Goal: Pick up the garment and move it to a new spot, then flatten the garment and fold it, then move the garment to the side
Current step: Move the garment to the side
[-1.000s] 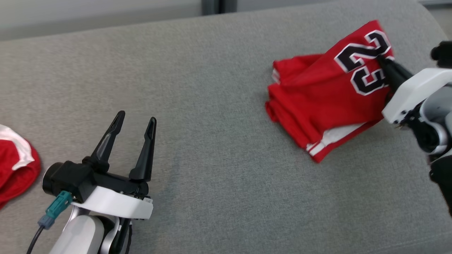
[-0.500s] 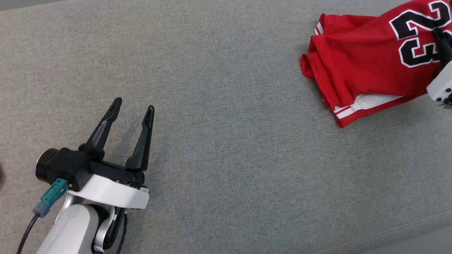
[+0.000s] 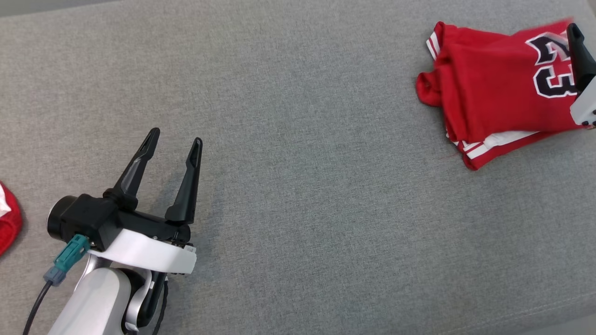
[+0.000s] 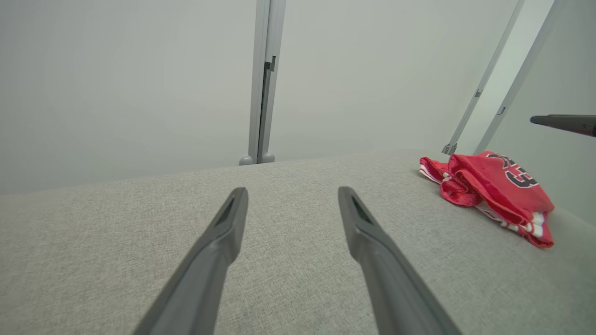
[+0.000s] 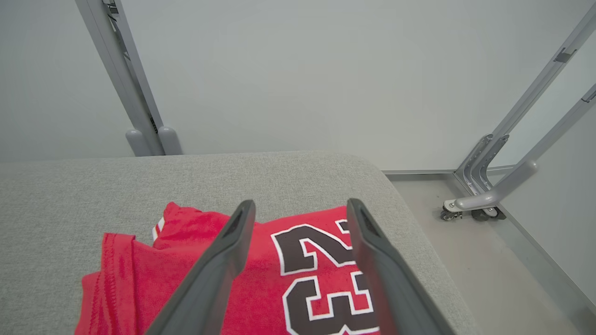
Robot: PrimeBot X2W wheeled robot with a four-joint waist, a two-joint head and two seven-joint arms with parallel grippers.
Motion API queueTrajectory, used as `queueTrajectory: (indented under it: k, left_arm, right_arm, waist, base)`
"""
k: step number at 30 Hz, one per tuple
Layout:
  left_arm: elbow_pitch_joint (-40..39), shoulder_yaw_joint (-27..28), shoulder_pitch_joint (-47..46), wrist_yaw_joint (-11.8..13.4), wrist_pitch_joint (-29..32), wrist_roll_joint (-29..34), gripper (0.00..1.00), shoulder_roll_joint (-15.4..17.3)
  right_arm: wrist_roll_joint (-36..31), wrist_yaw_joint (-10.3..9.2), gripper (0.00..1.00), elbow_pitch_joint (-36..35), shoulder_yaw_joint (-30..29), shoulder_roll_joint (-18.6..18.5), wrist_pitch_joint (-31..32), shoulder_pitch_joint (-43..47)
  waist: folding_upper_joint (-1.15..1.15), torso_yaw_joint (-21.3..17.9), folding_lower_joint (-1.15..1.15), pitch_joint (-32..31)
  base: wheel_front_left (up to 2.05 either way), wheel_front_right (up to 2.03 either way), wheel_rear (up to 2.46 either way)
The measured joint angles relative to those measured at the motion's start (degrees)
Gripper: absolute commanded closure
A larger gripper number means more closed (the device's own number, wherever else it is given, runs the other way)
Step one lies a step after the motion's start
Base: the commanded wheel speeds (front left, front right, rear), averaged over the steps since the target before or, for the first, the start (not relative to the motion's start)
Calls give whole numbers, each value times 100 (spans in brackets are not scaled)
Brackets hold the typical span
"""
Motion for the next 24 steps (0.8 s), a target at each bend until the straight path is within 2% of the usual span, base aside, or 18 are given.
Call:
queueTrajectory:
  k: [10, 17, 24]
  left_arm:
    - [108, 88, 260, 87, -185, -68, 0, -86]
    - [133, 230, 511, 171, -254, -143, 0, -125]
    - [118, 391, 825, 245, -301, -192, 0, -160]
  right_arm:
    - [-203, 0, 0, -278, 18, 81, -265, 261]
    - [-158, 0, 0, -1063, -12, 144, -244, 924]
    - [-281, 0, 0, -2101, -241, 365, -77, 1853]
  waist:
    - [0, 64, 0, -527]
    - [0, 179, 0, -994]
    - [0, 413, 0, -1440]
  base:
    - [0, 0, 0]
    - [0, 0, 0]
    - [0, 0, 0]
